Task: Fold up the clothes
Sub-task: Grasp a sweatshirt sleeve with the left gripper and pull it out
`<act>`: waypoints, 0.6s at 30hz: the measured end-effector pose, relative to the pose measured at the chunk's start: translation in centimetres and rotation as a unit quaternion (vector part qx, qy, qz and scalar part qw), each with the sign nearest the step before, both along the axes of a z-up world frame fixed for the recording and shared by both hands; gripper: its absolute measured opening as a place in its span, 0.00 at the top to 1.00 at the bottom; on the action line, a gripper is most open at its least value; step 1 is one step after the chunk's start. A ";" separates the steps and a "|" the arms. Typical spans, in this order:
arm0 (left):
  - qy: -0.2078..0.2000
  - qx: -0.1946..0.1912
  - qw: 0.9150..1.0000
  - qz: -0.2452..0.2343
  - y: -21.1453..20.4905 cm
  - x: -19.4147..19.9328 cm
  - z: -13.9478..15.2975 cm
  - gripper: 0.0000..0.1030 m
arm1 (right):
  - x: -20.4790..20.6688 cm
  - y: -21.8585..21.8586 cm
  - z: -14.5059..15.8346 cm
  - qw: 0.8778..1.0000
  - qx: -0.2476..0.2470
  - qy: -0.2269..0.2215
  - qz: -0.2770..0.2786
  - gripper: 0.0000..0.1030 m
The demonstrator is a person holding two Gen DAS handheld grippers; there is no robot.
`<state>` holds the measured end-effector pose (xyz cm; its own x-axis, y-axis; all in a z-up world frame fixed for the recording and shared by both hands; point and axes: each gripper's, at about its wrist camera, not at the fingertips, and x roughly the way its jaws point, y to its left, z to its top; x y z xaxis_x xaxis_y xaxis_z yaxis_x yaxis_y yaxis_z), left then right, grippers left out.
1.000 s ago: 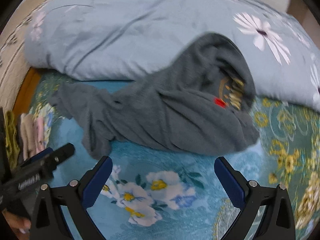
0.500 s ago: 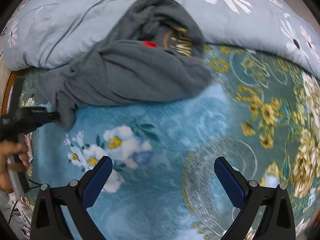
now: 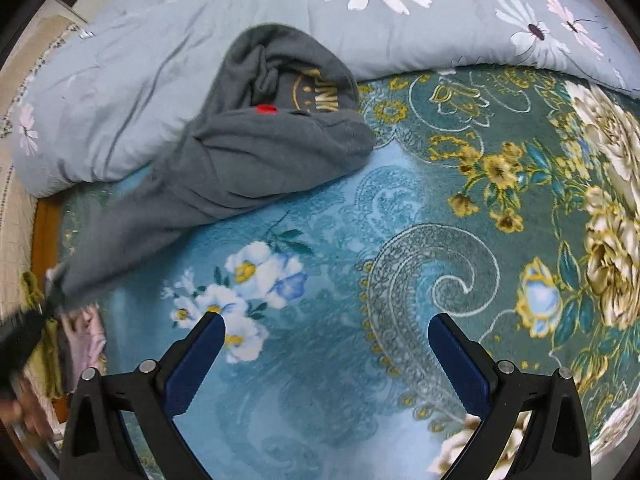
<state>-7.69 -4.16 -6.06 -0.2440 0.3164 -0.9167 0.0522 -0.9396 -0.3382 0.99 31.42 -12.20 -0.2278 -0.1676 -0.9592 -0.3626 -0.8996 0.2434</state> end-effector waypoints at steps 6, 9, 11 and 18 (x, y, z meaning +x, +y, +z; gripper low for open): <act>0.031 0.052 0.996 -0.062 4.1 4.7 5.4 0.96 | 4.2 1.3 3.8 0.999 -0.002 0.030 -0.024 0.00; 0.062 0.079 0.990 -0.094 6.7 6.2 8.7 0.97 | 6.7 2.4 5.4 0.998 -0.004 0.044 -0.043 0.00; 0.091 0.109 0.984 -0.106 8.0 6.8 11.6 0.97 | 8.5 3.4 6.2 0.997 -0.004 0.050 -0.055 0.00; 0.172 0.177 0.967 -0.066 5.4 7.2 18.9 0.97 | 13.4 6.2 7.8 0.990 0.003 0.057 -0.127 0.00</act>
